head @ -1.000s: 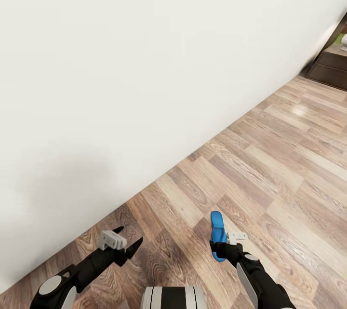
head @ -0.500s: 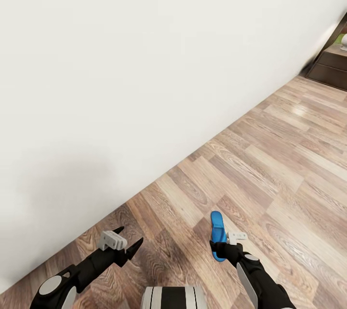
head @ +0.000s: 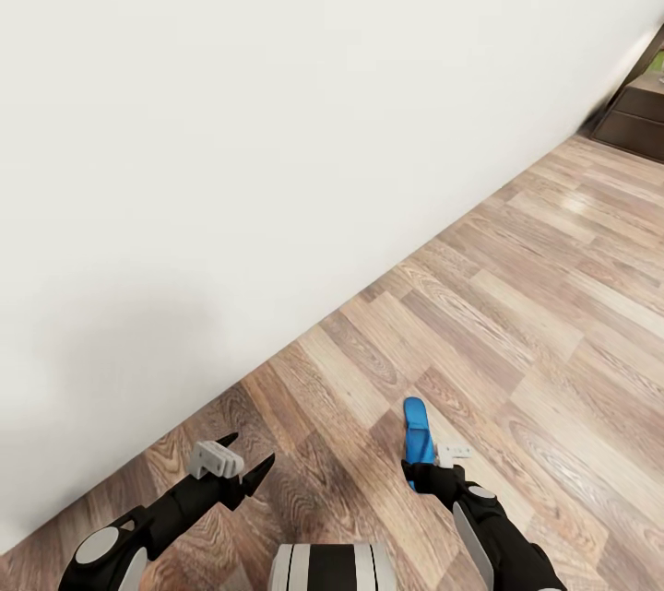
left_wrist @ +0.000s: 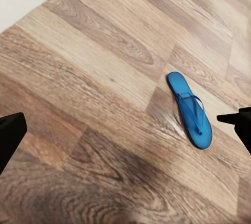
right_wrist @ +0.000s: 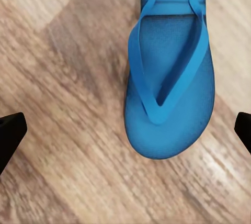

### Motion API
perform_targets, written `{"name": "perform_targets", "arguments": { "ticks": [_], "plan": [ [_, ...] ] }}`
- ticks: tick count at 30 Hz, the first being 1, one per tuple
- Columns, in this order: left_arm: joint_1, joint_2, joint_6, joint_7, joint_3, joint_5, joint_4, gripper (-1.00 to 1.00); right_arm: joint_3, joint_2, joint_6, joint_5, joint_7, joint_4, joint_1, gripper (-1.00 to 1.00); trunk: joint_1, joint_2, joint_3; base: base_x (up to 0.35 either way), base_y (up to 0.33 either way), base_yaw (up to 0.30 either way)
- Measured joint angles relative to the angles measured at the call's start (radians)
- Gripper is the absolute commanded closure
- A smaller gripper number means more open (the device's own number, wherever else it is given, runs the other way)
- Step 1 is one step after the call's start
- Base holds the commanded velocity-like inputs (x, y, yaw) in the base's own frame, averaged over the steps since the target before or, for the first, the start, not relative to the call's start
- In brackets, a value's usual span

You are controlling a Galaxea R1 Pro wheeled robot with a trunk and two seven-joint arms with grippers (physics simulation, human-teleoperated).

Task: In the bedroom, move the book from the bed onto either nightstand, and place the two sandals side by side next to the bed.

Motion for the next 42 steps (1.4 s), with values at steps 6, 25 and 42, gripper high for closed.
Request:
{"name": "perform_targets", "arguments": {
  "ticks": [6,25,42],
  "plan": [
    [0.0,0.0,0.0,-0.001,-0.001,0.001,0.0,-1.0,0.0,0.001,0.0,0.0,-0.001,-0.006,0.0,-1.0,0.0,0.0,0.0,0.0,0.0,0.0],
    [0.0,0.0,0.0,-0.001,-0.001,0.001,0.0,-1.0,0.0,0.0,0.0,0.0,-0.002,-0.051,0.0,-1.0,0.0,0.0,0.0,0.076,0.0,0.0],
    [0.0,0.0,0.0,-0.001,-0.003,0.0,0.0,-1.0,0.0,0.0,0.0,0.0,-0.002,-0.051,0.0,-1.0,0.0,0.0,0.0,0.053,-0.025,0.0]
  ]
}}
